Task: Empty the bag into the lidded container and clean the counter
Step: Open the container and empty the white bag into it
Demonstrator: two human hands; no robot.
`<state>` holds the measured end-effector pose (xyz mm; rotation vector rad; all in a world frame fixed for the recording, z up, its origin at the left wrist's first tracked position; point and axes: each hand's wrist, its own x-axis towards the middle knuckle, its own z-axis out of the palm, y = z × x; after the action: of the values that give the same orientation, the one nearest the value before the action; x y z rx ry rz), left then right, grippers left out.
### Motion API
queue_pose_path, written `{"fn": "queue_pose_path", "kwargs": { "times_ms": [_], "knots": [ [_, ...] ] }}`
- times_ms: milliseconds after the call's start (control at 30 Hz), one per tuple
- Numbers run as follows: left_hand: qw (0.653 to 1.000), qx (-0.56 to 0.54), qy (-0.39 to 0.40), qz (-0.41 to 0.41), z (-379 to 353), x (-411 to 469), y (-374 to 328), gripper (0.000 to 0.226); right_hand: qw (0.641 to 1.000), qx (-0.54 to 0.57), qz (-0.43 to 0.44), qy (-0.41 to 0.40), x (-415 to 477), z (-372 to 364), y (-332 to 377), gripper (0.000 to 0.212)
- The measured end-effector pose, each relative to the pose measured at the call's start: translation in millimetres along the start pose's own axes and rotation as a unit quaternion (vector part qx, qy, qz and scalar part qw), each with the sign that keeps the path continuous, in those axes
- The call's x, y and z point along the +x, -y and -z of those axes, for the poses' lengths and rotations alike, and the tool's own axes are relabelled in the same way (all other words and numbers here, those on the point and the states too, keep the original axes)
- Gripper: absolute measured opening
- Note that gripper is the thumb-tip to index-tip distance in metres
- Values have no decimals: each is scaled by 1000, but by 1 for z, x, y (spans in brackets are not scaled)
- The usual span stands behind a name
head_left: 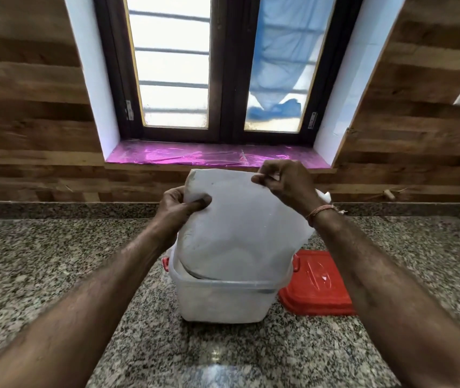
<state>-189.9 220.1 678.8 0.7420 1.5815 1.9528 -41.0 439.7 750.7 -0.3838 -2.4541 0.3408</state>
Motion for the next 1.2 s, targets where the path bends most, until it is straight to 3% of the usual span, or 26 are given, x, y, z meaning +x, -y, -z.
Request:
{"fn": "queue_pose_path", "kwargs": {
  "times_ms": [67, 133, 233, 333, 400, 467, 500, 600, 733, 900, 967, 1067, 1133, 1200],
  "knots": [
    [999, -42, -16, 0, 6, 3, 1, 26, 994, -84, -67, -2, -4, 11, -16, 43],
    [997, -70, -25, 7, 13, 5, 0, 24, 986, -91, -141, 17, -15, 20, -39, 72],
    [996, -86, -12, 22, 13, 6, 1, 33, 967, 143, -212, 0, -35, 18, -63, 111],
    [994, -104, -13, 25, 6, 6, 1, 20, 886, 364, -276, -84, -52, 7, -72, 129],
    [993, -115, -20, 35, 4, 8, 0, 14, 825, 492, -271, -69, -61, -1, -83, 114],
    [990, -127, -32, 44, 6, 9, -2, 12, 779, 584, -228, 27, -70, -8, -83, 71],
    [988, -138, -42, 47, 8, 10, -3, 12, 751, 618, -219, 75, -74, -11, -82, 59],
    [981, -159, -89, 60, 10, 15, -4, 14, 689, 678, -228, 116, -80, -28, -81, 44],
    [978, -157, -123, 54, 10, 17, -7, 17, 716, 641, -276, 17, -68, -41, -86, 29],
    [973, -127, -194, 8, 18, 19, -7, 23, 790, 549, -268, -40, -49, -40, -89, 19],
    [980, -91, -177, -14, 18, 13, -1, 22, 793, 547, -261, -62, -47, -43, -87, 17],
    [991, 0, -131, 35, 22, -3, 17, 35, 798, 541, -249, -92, -44, -52, -86, 24],
    [987, 42, -147, 50, 29, -9, 31, 37, 803, 548, -227, -62, -44, -52, -87, 31],
    [982, 38, -182, 44, 30, -10, 38, 30, 810, 549, -201, 53, -48, -45, -96, 40]
  ]
}}
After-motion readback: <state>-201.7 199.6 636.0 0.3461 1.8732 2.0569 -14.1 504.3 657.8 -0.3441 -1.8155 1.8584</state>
